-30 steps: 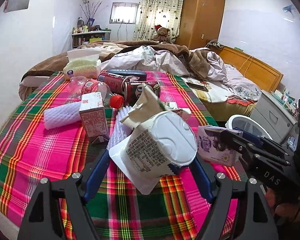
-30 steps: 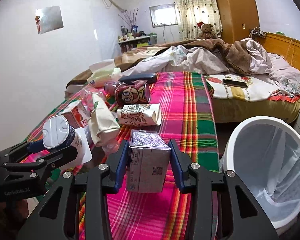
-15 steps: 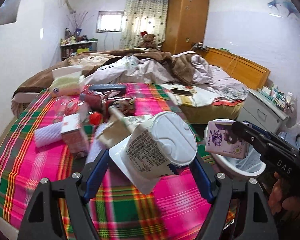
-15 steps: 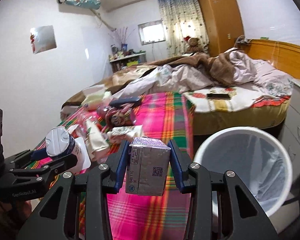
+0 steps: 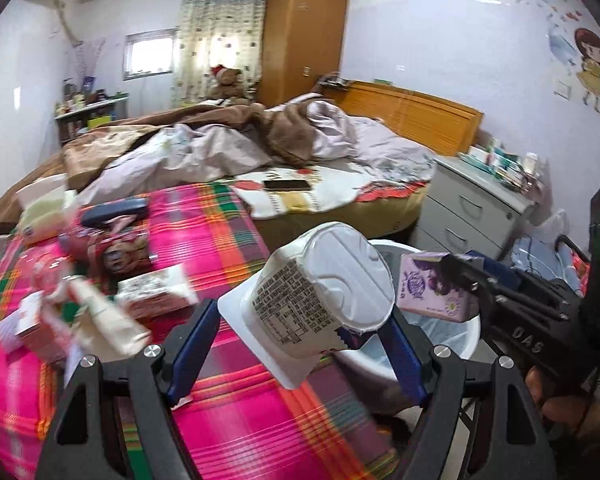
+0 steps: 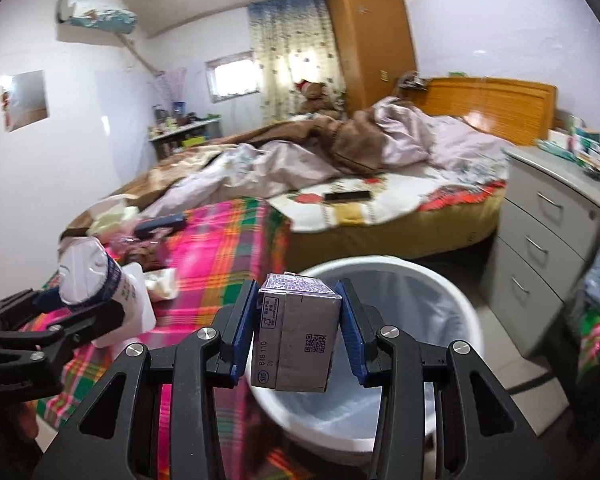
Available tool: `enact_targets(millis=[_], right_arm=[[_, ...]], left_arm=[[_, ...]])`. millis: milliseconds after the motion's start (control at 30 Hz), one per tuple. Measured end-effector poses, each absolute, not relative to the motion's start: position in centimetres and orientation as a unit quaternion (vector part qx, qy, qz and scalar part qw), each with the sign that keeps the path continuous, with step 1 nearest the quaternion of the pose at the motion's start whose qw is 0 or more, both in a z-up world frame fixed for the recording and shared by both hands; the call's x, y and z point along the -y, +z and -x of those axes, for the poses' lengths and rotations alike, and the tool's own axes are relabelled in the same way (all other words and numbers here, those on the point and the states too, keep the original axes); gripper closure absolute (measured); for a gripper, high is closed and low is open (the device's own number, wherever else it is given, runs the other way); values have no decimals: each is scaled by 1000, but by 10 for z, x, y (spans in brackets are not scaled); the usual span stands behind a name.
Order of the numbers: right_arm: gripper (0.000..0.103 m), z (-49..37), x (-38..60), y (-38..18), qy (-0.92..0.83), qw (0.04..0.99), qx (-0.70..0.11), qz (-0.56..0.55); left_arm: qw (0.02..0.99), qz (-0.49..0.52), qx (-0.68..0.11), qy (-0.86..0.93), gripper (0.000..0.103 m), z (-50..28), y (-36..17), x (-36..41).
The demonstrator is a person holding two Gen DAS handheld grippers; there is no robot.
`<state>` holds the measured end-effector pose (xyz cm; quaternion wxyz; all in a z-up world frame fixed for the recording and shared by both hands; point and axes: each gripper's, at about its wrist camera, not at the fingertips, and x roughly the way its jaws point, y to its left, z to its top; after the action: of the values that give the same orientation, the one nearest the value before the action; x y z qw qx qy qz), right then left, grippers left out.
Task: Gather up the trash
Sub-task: 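Carry the purple carton over the wastebasket and open the right gripper, then move the right gripper back over the cloth toward the cloth bag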
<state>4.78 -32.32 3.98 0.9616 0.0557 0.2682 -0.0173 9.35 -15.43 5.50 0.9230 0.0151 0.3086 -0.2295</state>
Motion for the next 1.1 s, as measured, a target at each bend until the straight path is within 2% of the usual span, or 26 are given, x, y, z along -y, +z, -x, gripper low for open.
enact_targets(millis=[400,733,767,833,867,1100], right_arm=[[62,-60,376,10,-83,941,-324,-63],[61,-64,396,-4,-107,927,-352,-70],[59,-63,396,-4,-110,927,-350,-71],[38,-61,399,-3,-107,929,-346,-79],[35,-58,400,-2,-107,929,-344,-82],[35,-56,401,4,-113,930,-337,-95]], left_arm=[[888,-40,-353,-290,22,-117,29,231],[865,-39,-397,-303,21,-135,4,253],[865,-39,-400,-301,21,-137,2,253],[863,-35,-406,-298,21,-138,-1,251],[863,-33,-406,-299,21,-137,-1,250],[868,-29,-396,-298,18,-132,4,240]])
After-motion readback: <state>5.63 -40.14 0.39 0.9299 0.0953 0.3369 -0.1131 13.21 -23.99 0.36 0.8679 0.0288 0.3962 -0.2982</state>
